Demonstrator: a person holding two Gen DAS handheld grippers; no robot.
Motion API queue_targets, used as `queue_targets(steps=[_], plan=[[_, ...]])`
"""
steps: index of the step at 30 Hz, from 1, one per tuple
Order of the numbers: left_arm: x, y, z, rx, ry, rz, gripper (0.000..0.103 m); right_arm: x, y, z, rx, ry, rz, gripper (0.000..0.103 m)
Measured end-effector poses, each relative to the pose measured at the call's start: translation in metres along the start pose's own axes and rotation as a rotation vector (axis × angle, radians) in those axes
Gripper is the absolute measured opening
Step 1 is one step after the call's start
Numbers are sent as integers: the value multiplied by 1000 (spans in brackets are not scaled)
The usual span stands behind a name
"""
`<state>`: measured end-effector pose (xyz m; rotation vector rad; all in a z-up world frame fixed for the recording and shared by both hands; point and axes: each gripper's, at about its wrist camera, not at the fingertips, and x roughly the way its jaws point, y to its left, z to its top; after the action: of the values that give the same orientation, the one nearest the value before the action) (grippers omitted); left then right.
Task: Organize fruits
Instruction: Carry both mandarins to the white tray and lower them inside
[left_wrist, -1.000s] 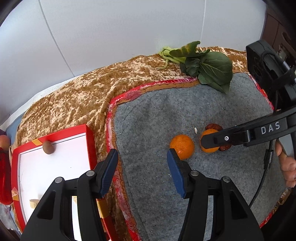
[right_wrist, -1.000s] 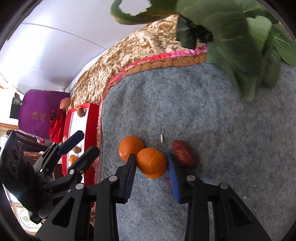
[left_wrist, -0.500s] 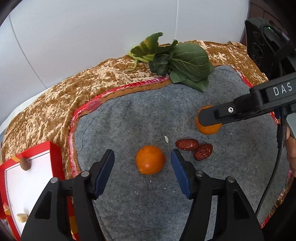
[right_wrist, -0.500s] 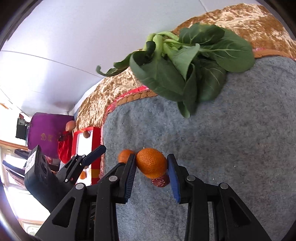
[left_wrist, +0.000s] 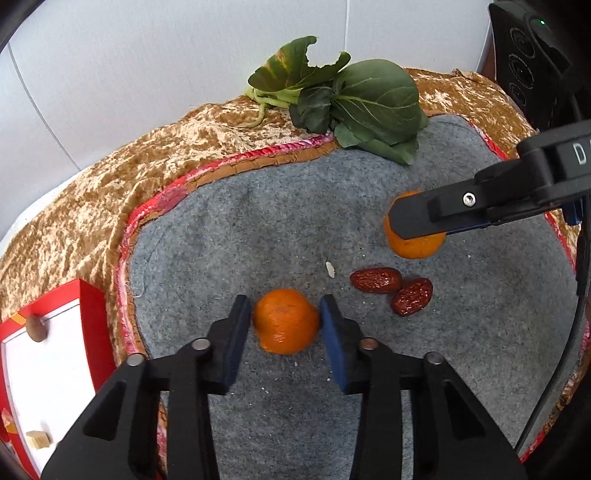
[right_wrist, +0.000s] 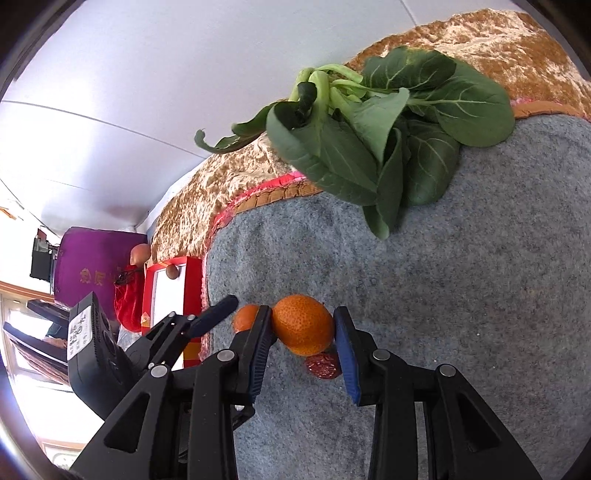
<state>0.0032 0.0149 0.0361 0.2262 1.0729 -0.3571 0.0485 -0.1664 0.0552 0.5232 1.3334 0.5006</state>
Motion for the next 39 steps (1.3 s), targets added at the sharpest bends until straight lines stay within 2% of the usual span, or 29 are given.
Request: queue_targets(steps=[6, 9, 16, 26, 32, 39], plan=[[-7, -3, -1, 1, -17, 11, 34, 4, 8, -1, -9, -2, 2, 34], [-19, -1, -1, -6, -46, 41, 34, 6, 14, -1, -29, -5, 8, 34], [-64, 20, -11, -74, -150, 167, 34, 17, 39, -5, -82, -2, 38, 34], [-112, 70, -42, -195, -239, 330, 34, 43, 102, -23, -223, -10, 122, 34], [-126, 98, -62, -230, -233, 381, 34, 65, 144, -40, -309, 3, 184, 34], [-135, 118, -75, -263, -222, 418, 34, 86, 166, -63, -369, 42, 201, 34]])
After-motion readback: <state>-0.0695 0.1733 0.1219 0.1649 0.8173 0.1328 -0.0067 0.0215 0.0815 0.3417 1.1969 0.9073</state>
